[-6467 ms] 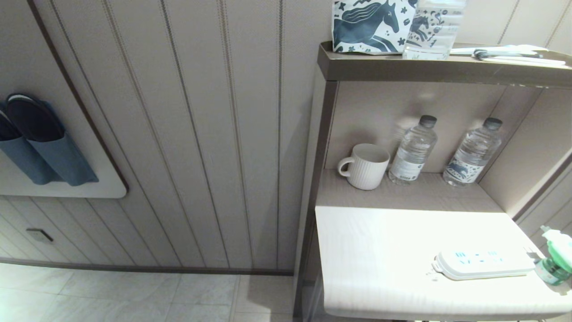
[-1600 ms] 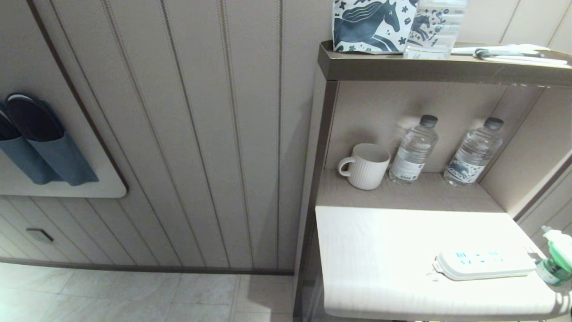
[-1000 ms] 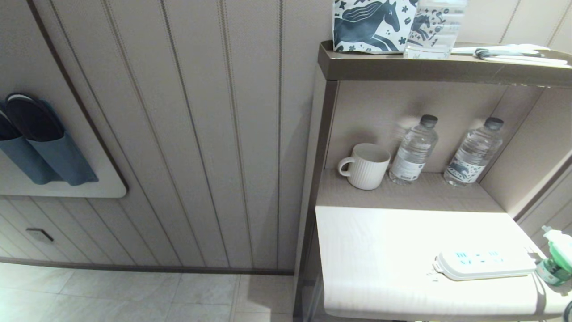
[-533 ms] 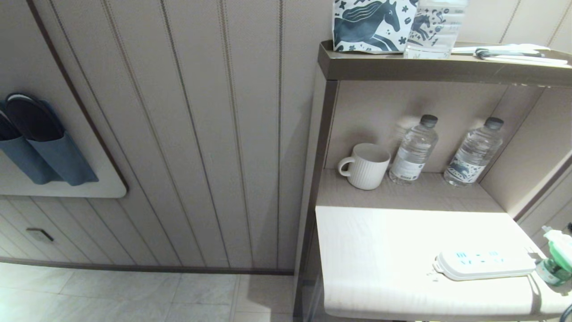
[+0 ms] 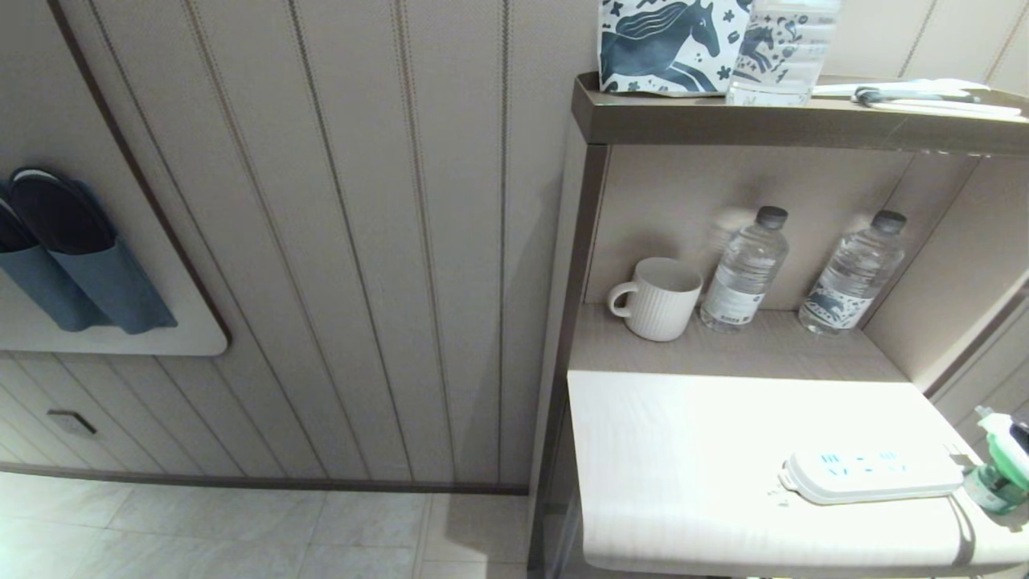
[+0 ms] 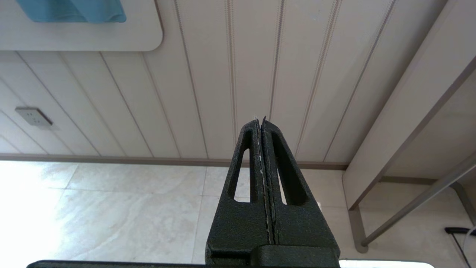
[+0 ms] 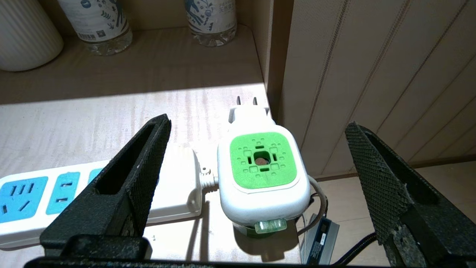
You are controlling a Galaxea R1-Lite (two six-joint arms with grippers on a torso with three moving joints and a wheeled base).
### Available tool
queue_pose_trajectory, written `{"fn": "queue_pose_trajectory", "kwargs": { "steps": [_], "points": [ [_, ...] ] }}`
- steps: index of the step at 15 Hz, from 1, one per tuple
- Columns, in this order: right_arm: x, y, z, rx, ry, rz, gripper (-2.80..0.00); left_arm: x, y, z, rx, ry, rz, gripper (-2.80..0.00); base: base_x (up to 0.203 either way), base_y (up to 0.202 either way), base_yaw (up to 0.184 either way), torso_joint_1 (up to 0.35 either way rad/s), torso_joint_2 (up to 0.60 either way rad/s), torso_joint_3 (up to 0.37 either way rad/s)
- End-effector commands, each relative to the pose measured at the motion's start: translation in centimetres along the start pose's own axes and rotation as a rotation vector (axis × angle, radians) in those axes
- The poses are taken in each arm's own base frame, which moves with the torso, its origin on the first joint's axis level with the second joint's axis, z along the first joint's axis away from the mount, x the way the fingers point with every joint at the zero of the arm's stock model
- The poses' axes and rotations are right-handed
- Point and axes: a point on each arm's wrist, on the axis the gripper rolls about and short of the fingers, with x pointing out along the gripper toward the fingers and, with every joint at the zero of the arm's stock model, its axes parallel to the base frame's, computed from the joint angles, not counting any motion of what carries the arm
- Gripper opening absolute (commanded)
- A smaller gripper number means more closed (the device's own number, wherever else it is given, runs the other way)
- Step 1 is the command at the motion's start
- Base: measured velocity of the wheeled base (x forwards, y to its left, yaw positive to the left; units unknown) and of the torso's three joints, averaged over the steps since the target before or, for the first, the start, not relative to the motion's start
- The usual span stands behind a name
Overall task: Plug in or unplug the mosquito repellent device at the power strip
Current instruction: Pick up the mosquito repellent liquid
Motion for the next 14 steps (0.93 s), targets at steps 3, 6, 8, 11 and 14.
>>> {"fn": "queue_pose_trajectory", "kwargs": {
  "steps": [3, 6, 8, 11, 14],
  "points": [
    [0.6, -0.5, -0.2, -0.055, -0.010, 0.020, 0.00, 0.0, 0.0, 0.0, 0.000, 0.003, -0.002, -2.80, 0.000, 0.000, 0.000, 0.000, 0.00, 0.000],
    [0.9, -0.5, -0.5, -0.067, 0.002, 0.035, 0.00, 0.0, 0.0, 0.0, 0.000, 0.002, -0.002, -2.80, 0.000, 0.000, 0.000, 0.000, 0.00, 0.000],
    [1.0, -0.3, -0.6, -0.065, 0.004, 0.045, 0.00, 0.0, 0.0, 0.0, 0.000, 0.002, -0.002, -2.80, 0.000, 0.000, 0.000, 0.000, 0.00, 0.000],
    [1.1, -0.2, -0.7, -0.059, 0.010, 0.053, 0.00, 0.0, 0.0, 0.0, 0.000, 0.002, 0.000, -2.80, 0.000, 0.000, 0.000, 0.000, 0.00, 0.000],
    [1.2, -0.4, -0.9, -0.054, 0.015, 0.050, 0.00, 0.0, 0.0, 0.0, 0.000, 0.002, -0.002, -2.80, 0.000, 0.000, 0.000, 0.000, 0.00, 0.000]
  ]
}}
